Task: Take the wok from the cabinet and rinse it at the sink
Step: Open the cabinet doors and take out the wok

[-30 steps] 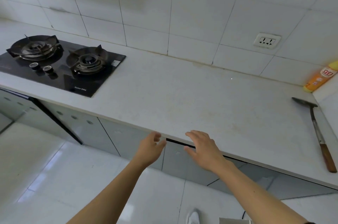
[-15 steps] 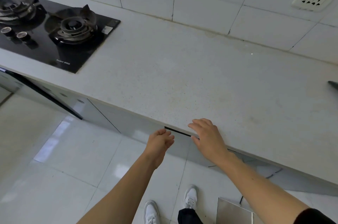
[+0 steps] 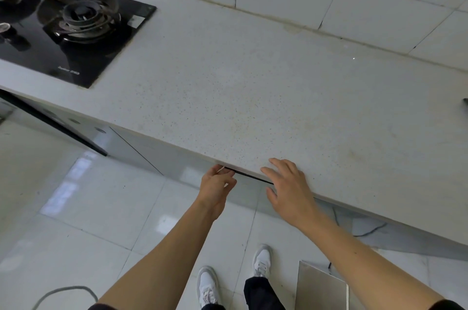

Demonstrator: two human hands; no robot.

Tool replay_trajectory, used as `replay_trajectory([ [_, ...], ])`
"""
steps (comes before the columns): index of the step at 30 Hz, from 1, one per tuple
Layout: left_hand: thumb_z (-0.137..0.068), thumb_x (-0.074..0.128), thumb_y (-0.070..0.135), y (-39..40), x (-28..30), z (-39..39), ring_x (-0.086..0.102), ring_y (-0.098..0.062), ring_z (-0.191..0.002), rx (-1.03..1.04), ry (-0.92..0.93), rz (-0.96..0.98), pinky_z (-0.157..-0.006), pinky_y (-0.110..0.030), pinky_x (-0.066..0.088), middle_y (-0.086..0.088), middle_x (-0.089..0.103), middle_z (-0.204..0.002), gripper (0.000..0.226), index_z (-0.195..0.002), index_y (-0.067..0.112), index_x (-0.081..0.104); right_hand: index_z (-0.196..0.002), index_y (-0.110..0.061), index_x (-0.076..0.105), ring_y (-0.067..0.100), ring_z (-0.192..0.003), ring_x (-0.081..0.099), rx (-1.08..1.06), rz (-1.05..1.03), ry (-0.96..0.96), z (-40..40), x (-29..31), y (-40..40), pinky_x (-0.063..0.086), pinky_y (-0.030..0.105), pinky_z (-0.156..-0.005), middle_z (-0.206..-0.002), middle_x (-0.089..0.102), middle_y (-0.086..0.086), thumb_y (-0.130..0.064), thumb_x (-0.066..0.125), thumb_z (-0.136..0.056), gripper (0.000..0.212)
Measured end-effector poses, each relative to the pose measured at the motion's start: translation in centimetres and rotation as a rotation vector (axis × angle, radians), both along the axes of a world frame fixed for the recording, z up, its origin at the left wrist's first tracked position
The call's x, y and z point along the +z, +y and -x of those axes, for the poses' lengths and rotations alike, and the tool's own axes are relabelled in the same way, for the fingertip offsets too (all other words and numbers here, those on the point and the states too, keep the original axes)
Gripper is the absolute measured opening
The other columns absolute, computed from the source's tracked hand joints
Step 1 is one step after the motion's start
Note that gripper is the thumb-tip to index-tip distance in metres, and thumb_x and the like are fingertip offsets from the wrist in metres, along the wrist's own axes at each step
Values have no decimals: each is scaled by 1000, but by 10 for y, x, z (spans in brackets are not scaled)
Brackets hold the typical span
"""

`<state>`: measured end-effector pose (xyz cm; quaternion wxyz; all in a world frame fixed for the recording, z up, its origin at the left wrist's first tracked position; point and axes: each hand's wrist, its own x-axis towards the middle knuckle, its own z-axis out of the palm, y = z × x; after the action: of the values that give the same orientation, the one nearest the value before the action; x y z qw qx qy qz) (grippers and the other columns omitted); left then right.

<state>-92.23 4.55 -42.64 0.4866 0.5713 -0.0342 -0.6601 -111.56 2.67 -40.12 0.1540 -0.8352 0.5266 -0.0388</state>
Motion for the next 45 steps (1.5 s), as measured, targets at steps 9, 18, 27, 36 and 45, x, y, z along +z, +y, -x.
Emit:
replay_trajectory([
  [9,-82,49,-20,7,6,7,60,-25,-109,71,-28,-56,-93,-38,53,-19,57,-118,56,-131,7,48,-141,-20,42,20,-137,26,-37,-39,12,6,2,17,29,38,-108,-151,33,0,-25,57,-90,53],
  [18,-82,51,-20,40,5,2,60,-24,-103,48,-16,-64,-92,-39,53,-14,56,-111,50,-124,8,52,-141,-13,40,29,-139,27,-92,12,31,2,-4,45,29,44,-112,-151,33,11,-20,63,-86,60],
  [27,-82,49,-20,62,2,-1,60,-27,-109,31,-6,-70,-84,-37,54,-17,55,-123,50,-122,10,53,-146,-12,34,23,-140,26,2,-88,42,-15,-26,75,24,36,-115,-150,33,6,-22,57,-90,61],
  [36,-84,52,-14,69,-3,-7,60,-30,-113,-38,-29,-71,-80,-36,55,-19,57,-123,46,-125,7,54,-143,-16,36,22,-132,34,-85,-80,66,-26,-31,77,32,37,-108,-143,37,1,-32,62,-87,64],
  [45,-91,54,16,47,32,-27,49,-18,-120,-696,-1251,298,-98,-32,43,0,51,-135,47,-137,16,45,-143,-14,35,22,-129,34,-111,-81,67,-31,-34,75,29,34,-111,-142,38,1,-30,61,-83,67],
])
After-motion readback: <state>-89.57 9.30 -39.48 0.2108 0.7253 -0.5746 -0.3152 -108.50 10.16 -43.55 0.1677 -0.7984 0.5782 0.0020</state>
